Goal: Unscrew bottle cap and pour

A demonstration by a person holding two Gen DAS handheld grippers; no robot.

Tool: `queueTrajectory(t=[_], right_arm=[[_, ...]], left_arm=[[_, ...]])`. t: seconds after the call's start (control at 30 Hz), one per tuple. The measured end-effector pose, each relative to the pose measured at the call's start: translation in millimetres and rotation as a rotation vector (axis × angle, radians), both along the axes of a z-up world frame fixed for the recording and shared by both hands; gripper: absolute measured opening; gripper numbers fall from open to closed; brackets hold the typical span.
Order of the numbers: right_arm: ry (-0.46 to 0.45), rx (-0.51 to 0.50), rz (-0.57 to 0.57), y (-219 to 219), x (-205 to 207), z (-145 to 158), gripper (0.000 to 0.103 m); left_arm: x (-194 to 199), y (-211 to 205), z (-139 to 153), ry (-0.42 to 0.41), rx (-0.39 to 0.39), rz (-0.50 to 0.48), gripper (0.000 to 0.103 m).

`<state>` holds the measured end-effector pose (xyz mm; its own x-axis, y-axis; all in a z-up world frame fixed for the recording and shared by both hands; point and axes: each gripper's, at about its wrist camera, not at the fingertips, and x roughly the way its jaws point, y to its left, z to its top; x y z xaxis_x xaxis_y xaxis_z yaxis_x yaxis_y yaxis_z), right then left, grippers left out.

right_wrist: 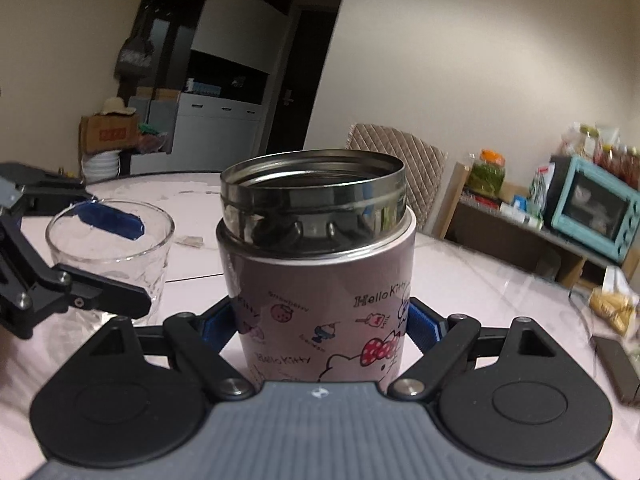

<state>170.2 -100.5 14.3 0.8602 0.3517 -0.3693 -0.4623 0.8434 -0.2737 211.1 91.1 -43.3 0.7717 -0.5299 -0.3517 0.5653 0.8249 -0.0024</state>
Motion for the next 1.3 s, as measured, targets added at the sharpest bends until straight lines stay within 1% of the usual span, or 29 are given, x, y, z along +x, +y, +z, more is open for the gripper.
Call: queueTrajectory(t=[0.2,0.53,0.67,0.83,1.3], right_arm=[[-0.071,-0.11,0.04,10,-6,0,0.088],[-0.153,-0.223,0.102,25,-17,1,0.088],[-0.202,-0.292,0.127,34,-22,0,0.088],[-0.255,-0.359,0.142,42,-25,-1,0.088],[-0.368,-0.529,0.17,60,-33,-13,0.088]], left_arm=[[-1,0,-1,0.004,-0.003,-0.012,0.088],[-1,5,-2,0.008,-0.009,-0.022,0.088],[-3,5,-3,0.008,-0.009,-0.023,0.088],[-3,7,-2,0.006,-0.006,-0.023,0.088],[-4,4,-3,0.007,-0.003,-0.021,0.088]])
